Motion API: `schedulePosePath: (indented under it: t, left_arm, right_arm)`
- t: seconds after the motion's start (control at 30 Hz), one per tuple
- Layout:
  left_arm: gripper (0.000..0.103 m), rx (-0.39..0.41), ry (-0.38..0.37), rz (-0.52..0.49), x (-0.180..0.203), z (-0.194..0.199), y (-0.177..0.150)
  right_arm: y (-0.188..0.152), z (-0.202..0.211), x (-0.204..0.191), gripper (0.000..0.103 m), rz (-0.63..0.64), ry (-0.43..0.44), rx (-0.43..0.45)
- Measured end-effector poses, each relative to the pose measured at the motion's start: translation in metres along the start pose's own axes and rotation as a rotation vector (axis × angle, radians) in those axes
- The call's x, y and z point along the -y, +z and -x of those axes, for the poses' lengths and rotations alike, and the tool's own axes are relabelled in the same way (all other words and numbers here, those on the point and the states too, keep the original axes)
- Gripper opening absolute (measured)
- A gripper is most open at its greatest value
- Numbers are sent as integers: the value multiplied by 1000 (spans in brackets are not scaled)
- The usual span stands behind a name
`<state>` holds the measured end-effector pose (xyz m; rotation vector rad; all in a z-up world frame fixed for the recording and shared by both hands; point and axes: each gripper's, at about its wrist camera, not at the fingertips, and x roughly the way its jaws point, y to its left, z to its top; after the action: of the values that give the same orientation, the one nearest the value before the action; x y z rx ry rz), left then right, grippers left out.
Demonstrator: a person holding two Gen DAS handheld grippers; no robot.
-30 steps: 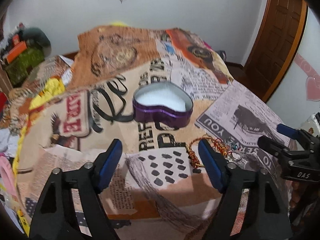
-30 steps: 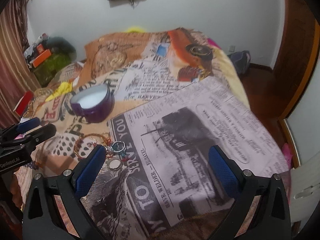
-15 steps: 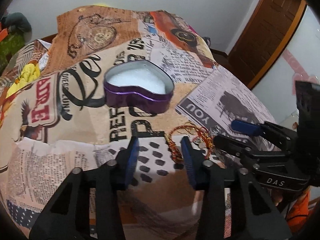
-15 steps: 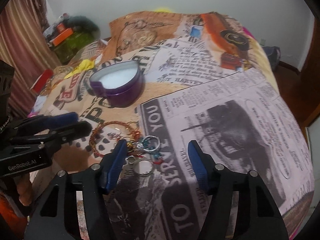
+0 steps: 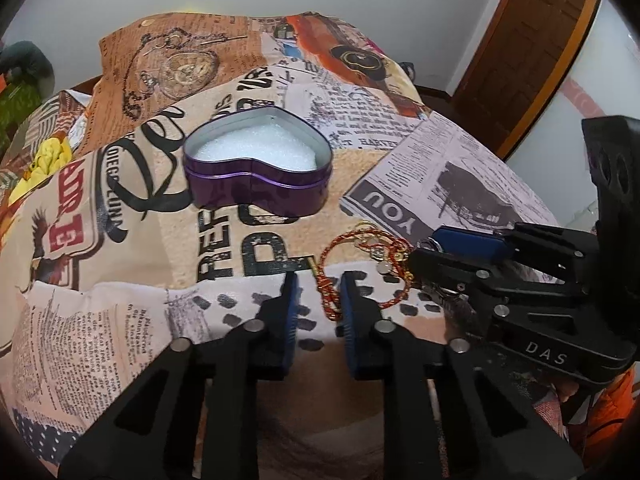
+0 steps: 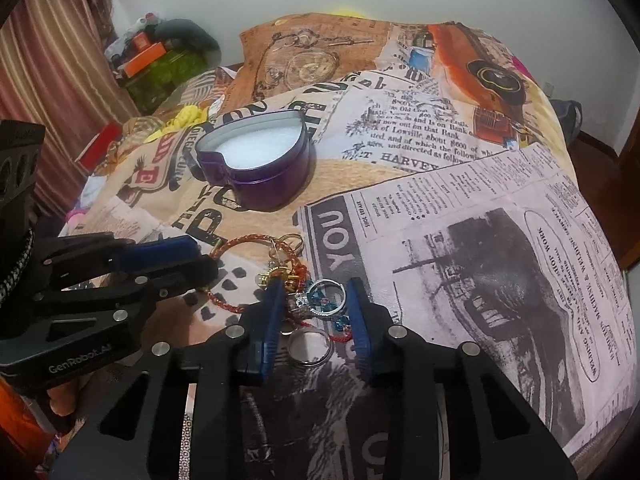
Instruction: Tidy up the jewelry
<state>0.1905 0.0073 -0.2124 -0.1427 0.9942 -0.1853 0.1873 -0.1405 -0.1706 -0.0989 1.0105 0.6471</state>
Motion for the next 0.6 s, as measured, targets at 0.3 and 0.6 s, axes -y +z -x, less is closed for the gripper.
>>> schedulePosePath:
  t: [0.3, 0.6]
  left_arm:
    - [6, 29, 2, 11, -2, 7, -1]
    - [5, 114, 17, 33, -6, 40, 5]
  right_arm:
    - [1, 10, 1, 29, -16, -25, 24]
    - [8, 34, -6, 29, -12, -51, 81]
